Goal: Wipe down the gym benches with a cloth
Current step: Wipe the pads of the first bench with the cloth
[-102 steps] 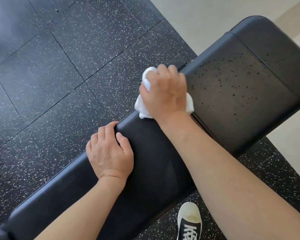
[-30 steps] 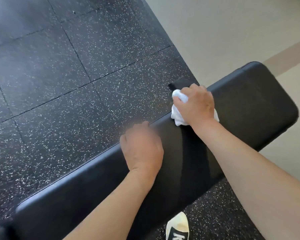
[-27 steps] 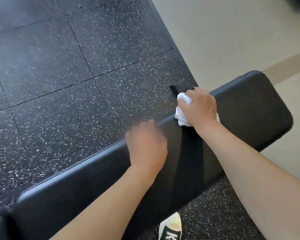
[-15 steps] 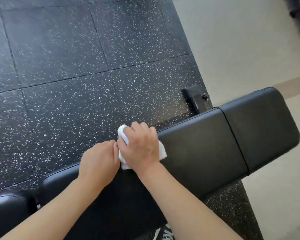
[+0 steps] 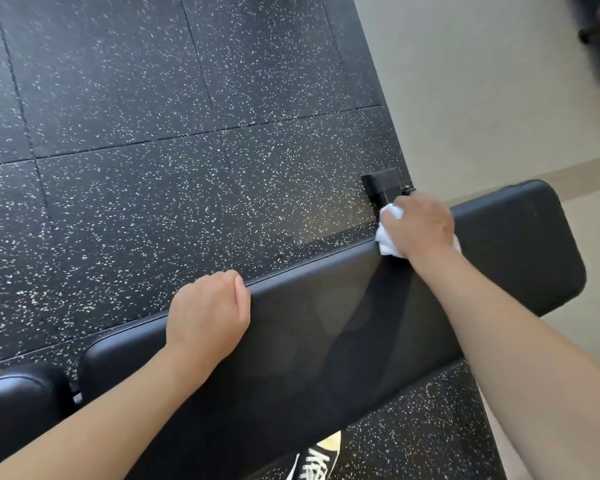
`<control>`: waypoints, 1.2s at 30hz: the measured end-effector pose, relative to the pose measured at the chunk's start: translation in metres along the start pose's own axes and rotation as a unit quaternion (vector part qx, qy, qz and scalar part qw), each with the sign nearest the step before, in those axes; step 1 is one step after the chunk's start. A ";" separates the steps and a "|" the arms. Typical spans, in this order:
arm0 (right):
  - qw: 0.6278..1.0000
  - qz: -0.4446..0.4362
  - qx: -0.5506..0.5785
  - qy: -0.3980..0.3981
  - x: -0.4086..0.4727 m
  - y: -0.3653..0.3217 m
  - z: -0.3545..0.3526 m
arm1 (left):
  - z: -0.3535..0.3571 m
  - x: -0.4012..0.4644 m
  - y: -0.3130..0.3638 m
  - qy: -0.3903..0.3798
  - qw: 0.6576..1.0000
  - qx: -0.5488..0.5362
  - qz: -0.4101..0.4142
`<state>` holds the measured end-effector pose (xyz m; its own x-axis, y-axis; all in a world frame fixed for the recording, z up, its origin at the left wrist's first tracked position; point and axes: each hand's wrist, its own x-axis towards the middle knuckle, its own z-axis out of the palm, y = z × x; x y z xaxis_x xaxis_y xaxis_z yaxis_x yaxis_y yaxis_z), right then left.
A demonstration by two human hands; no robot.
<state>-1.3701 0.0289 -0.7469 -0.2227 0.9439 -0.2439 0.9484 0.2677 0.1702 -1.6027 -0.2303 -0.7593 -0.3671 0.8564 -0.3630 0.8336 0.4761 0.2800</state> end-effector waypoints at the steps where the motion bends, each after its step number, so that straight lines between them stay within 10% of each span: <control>1: 1.000 -0.019 0.008 -0.012 -0.006 -0.018 0.000 | 0.000 0.001 0.000 -0.010 1.000 0.005 -0.006; 8: 0.965 -0.216 0.091 -0.115 -0.080 -0.167 -0.005 | -0.001 -0.003 -0.003 -0.016 0.994 -0.036 -0.097; 14: 0.942 -0.273 0.159 -0.110 -0.073 -0.139 0.003 | 0.012 -0.049 -0.010 0.107 0.990 0.018 -0.092; 22: 0.986 -0.138 0.070 -0.056 0.027 0.043 0.009 | 0.034 -0.069 -0.008 0.204 0.973 0.003 -0.109; 36: 0.990 -0.104 0.095 -0.025 0.001 0.012 0.014 | 0.031 -0.073 -0.010 0.194 0.976 -0.003 -0.101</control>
<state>-1.3557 0.0300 -0.7588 -0.4107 0.8600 -0.3028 0.9096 0.4094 -0.0712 -1.5716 -0.3038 -0.7637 -0.6531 0.7558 -0.0472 0.7263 0.6428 0.2435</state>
